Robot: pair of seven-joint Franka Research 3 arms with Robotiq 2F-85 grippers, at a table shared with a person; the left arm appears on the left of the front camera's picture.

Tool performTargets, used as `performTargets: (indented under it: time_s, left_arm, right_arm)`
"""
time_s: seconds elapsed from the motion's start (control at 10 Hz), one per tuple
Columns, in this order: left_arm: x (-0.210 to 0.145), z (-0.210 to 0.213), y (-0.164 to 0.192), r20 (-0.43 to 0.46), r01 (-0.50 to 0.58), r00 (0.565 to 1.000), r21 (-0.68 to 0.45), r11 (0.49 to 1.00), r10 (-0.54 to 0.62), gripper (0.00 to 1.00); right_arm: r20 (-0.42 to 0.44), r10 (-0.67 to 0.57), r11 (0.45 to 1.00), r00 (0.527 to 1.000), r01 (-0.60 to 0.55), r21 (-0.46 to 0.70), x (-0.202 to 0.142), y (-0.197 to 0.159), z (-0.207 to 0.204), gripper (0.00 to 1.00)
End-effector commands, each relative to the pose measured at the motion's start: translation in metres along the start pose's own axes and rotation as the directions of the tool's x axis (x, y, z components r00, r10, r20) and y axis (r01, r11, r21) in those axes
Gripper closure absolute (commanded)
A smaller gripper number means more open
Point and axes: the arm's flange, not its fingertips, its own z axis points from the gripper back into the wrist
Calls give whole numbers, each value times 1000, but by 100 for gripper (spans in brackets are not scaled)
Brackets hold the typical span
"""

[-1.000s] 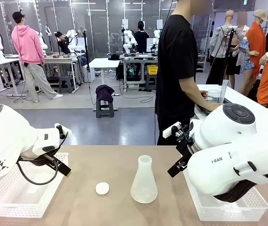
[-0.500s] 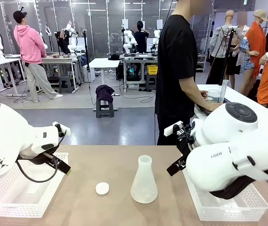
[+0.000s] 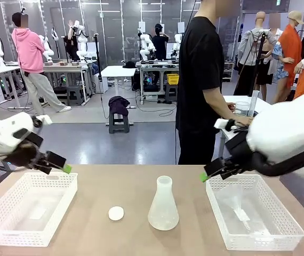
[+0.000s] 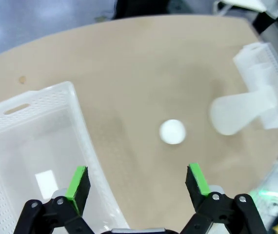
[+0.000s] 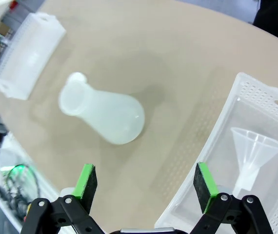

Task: Prepare the solutions needed for the experiment.
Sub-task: Pick up the Plastic Funnel and insert it into the Big flask.

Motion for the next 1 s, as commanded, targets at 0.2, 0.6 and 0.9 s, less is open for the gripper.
performTargets:
  time_s: [0.2, 0.6, 0.9]
  left_arm:
    - [-30, 57, 35, -21, -203, 978, -327, 923, 208, 0]
    - [-40, 85, 54, -101, -372, 915, -585, 721, 390, 0]
    - [-43, 82, 54, -157, -414, 886, -691, 593, 436, 0]
  right_arm:
    - [-17, -115, 957, 993, 116, 264, -1, -19, 35, 0]
    - [-15, -268, 807, 963, 233, 543, -4, -40, 60, 0]
    - [-25, -296, 737, 955, 244, 631, -9, -49, 68, 0]
